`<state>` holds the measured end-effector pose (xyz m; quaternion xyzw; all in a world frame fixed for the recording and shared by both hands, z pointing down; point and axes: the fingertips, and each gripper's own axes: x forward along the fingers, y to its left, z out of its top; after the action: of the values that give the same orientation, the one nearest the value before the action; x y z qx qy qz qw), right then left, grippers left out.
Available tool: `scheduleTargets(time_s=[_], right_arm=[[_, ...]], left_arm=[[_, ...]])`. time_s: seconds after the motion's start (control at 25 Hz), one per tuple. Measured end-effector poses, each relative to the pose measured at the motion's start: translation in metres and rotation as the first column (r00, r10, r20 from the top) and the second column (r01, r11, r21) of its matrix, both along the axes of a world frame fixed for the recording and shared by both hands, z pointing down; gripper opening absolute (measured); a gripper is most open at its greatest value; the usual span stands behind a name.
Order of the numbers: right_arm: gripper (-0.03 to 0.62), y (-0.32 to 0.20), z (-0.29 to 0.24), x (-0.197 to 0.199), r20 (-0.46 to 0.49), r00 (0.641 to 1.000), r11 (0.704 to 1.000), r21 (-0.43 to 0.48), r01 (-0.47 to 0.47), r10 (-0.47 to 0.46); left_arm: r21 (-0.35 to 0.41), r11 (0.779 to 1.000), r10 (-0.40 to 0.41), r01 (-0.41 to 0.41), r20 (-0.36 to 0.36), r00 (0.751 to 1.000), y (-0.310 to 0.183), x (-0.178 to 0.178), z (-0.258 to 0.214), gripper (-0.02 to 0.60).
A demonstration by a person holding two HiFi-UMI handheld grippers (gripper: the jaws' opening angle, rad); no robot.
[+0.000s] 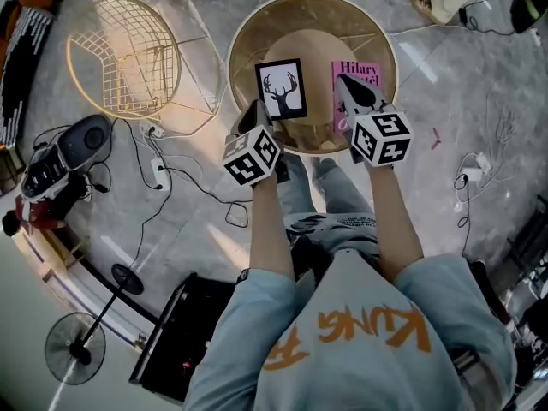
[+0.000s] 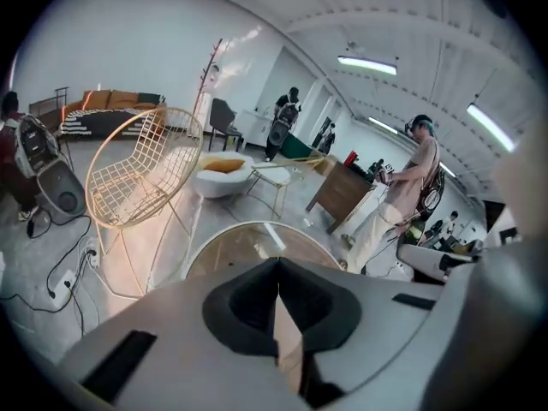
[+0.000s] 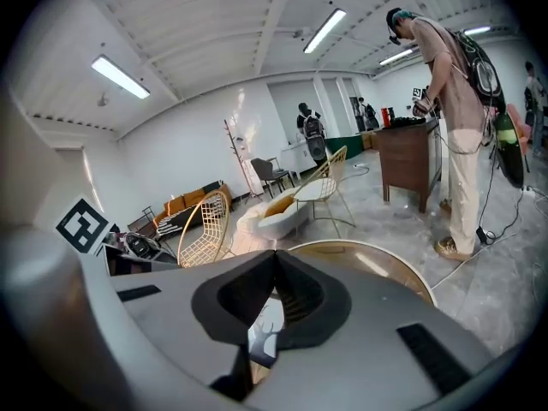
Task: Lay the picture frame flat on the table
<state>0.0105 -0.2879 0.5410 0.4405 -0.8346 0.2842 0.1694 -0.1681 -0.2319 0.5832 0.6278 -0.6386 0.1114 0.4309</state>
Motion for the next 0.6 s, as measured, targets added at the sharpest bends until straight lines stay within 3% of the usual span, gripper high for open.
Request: scheduleTargets(time_s=[0.24,0.36,0.6], right_arm=[[-0.002,-0.005,-0.055,0.010,0.029,0.999,0.997,0.075,0.019,-0.021],[-0.002,-0.011,-0.092,0.009,0.039,0.998,0.990,0.136,0.045,-0.051],[-0.002,-0.003,-0.158,-0.002,0.060,0.987,0.953,0.275,0.128,-0.150]], left_arm=[[0.182,0.983,-0.028,0.029,-0.012,1.000,0.001,0.018,-0.085,0.020],[0.277,0.960,-0.036,0.045,-0.037,0.999,0.002,0.021,-0.127,0.020],[0.408,0.911,-0.079,0.061,0.028,0.996,0.010,0.018,-0.194,0.020]])
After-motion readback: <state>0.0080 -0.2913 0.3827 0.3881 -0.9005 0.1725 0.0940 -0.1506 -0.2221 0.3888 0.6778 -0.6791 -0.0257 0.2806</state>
